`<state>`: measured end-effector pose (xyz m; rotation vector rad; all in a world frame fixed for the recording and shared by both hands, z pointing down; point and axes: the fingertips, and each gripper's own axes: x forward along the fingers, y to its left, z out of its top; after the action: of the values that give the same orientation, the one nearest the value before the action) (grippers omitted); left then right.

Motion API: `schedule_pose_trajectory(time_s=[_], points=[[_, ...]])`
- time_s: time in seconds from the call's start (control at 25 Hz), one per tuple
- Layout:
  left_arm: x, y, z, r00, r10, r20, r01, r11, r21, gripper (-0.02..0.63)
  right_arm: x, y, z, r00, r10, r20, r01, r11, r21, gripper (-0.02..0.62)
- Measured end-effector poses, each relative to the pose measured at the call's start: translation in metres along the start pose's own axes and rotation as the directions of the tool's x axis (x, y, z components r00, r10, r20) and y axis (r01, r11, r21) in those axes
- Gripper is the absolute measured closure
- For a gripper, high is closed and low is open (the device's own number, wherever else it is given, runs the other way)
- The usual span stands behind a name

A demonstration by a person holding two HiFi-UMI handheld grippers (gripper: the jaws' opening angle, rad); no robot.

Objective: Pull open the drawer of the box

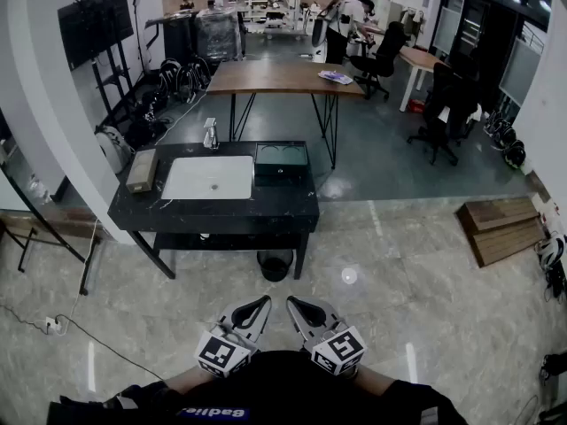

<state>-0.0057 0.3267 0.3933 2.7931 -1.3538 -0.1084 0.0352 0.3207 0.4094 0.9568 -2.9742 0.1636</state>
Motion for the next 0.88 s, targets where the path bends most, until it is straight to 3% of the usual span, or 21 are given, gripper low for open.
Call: schedule_pose_trajectory(time_s=[0.56,0.88], points=[[0.007,-0.005,-0.006,1.000,0.005,-0.012,-0.005,1.000,0.002,0.604,-0.005,-0.005,-0.002,1.000,0.009,0.022,-0.008,1.000,-0.011,0.595],[0.031,-0.018,-0.011,1.000,0.006,-0.026,-0.006,1.000,0.008,0.604,-0.019,-0.028,-0.002,0.999,0.012,0.034,-0.012,1.000,0.016,0.595]])
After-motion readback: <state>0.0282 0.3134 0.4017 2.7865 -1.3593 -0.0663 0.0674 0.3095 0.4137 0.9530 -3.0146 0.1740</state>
